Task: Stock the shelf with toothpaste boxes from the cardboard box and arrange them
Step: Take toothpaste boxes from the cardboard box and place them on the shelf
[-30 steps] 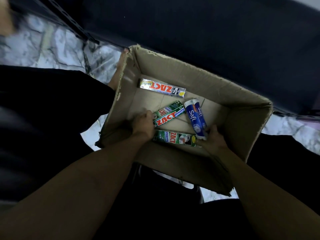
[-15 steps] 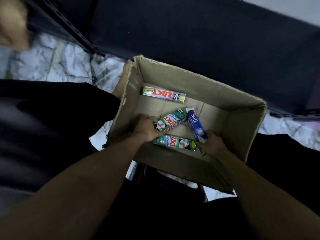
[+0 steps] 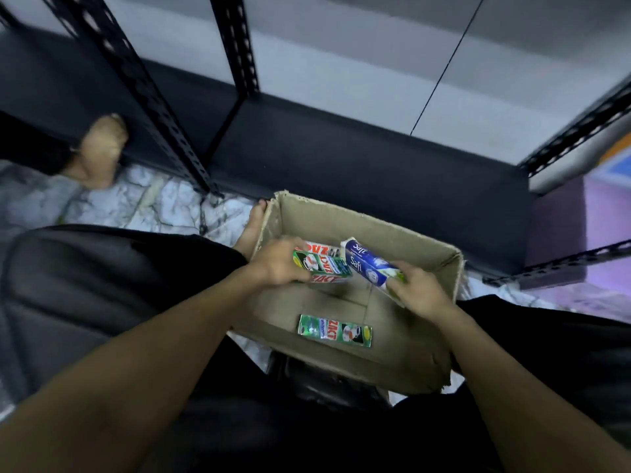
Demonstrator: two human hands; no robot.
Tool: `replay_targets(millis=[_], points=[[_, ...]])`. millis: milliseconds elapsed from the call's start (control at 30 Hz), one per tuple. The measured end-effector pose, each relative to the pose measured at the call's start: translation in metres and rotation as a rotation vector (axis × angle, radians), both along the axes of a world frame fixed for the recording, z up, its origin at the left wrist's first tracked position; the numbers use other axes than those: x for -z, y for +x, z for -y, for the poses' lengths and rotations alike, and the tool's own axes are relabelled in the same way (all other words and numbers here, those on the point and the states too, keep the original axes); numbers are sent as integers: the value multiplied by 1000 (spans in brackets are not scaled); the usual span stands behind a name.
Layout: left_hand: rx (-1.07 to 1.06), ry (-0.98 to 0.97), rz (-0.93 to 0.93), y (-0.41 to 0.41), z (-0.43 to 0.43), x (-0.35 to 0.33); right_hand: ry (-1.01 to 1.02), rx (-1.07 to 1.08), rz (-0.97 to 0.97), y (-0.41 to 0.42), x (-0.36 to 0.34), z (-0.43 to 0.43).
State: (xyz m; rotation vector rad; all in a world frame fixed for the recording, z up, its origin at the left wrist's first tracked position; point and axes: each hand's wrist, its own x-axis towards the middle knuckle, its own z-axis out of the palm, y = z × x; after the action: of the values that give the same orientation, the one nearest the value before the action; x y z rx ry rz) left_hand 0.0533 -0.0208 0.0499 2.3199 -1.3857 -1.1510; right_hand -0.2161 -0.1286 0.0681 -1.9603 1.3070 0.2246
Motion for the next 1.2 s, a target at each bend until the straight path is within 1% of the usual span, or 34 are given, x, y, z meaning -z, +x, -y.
replay_targets(millis=[100, 233, 300, 500, 567, 767, 900, 1000, 1200], points=[[46, -75, 74, 16, 8, -39, -85, 0, 98, 1, -42, 5], [76, -151, 37, 23, 12, -108, -164, 44, 280, 1, -102, 2], [88, -229, 34, 26, 10, -145, -214, 49, 365, 3, -131, -1], [213, -448, 61, 16, -2, -263, -367, 40, 602, 2, -228, -17], [241, -500, 66, 9, -7, -298, -417, 33, 654, 0, -260, -23], [318, -697, 157, -17, -20, -390, -582, 5, 764, -17, -349, -33], [349, -833, 141, -33, -22, -437, -667, 23, 824, -37, -395, -28], [359, -921, 131, -44, -14, -462, -737, 79, 856, -50, -421, -20], [316, -1103, 186, -67, 23, -483, -835, 222, 916, -71, -447, 20]])
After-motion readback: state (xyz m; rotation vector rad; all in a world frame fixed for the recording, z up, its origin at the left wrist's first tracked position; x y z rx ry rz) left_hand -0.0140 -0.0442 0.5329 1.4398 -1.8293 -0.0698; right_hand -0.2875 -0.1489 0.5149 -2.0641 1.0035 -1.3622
